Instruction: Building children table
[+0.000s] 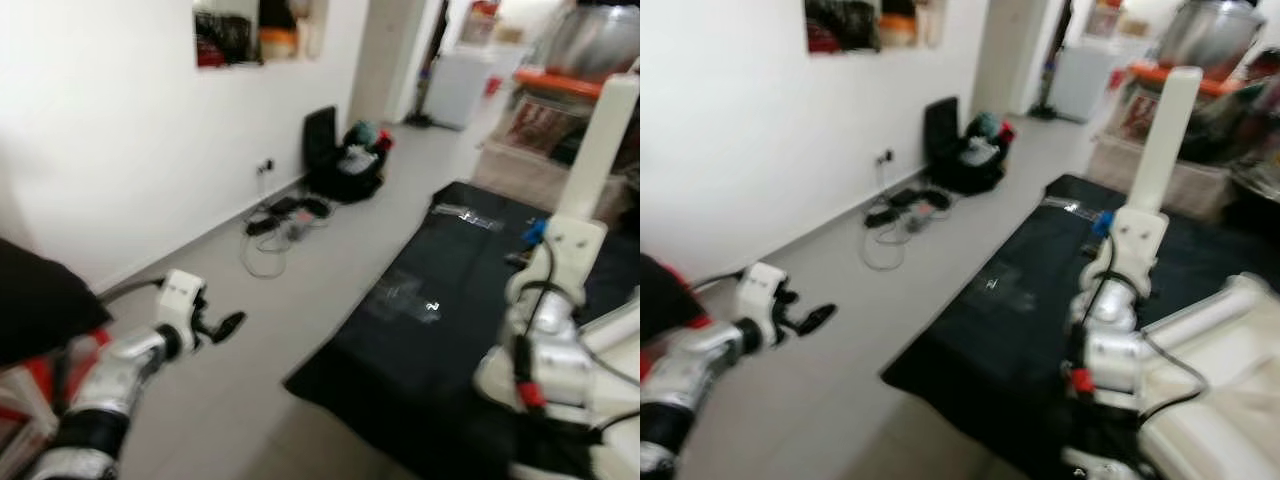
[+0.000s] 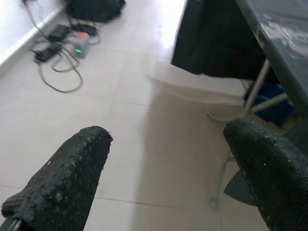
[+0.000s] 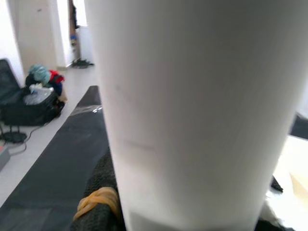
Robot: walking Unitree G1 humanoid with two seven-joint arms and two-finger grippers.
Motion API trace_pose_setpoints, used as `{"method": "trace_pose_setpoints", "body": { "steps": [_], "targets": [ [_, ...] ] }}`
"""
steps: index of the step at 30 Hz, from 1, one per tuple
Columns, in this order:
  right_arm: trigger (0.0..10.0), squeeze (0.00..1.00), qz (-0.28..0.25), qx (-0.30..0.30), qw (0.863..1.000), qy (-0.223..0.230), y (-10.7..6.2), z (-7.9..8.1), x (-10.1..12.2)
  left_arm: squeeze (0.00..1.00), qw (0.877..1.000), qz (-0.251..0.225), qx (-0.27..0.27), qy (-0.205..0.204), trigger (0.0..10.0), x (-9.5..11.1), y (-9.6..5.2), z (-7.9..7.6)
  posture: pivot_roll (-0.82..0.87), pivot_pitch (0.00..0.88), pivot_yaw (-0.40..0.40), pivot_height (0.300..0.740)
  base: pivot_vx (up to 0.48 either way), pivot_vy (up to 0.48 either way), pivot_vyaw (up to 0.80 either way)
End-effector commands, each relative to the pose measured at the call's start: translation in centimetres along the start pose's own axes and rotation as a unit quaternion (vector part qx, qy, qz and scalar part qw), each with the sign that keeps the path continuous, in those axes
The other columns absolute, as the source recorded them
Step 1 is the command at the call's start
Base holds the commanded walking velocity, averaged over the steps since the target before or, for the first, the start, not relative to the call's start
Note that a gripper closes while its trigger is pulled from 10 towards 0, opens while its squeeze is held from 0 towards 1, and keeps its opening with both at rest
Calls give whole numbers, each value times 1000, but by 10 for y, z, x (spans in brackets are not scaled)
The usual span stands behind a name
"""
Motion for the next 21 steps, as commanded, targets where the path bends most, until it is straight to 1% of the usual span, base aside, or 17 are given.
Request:
{"method": "trace_pose_setpoints", "body": {
  "steps": [1,4,6,13,21],
  "targets": [
    [10000,0,136,-57,989,-17,-2,-29,-67,0,1000,2,-7,1,10000,1,2,-3,37,0,-95,740,0,0,0],
    [10000,0,131,-81,988,-6,-1,-34,-65,0,1000,3,-8,2,10000,1,2,-3,37,0,-92,740,0,0,0],
    [10000,0,132,-84,988,-6,-2,-34,-66,0,1000,4,-8,2,10000,0,2,-2,36,0,-91,740,0,0,0],
    [10000,0,136,-83,987,-7,-5,-33,-71,0,1000,4,-8,3,10000,0,2,-2,36,0,-88,740,0,0,0],
    [10000,0,132,-80,988,-6,-3,-32,-68,0,1000,5,-8,4,10000,0,2,-3,37,0,-91,740,0,0,0]
  ]
}}
Point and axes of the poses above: a point about 5 cm out from each wrist's last joint towards the gripper, its own y axis pointing out of the wrist towards the gripper, its own x axis along the axis of the wrist's last joint, z = x × y, the point moved 3 cm from there along y, pointing out of the wrist towards the gripper, and after that the axes turned 11 degrees about y, right-handed, at the moved point
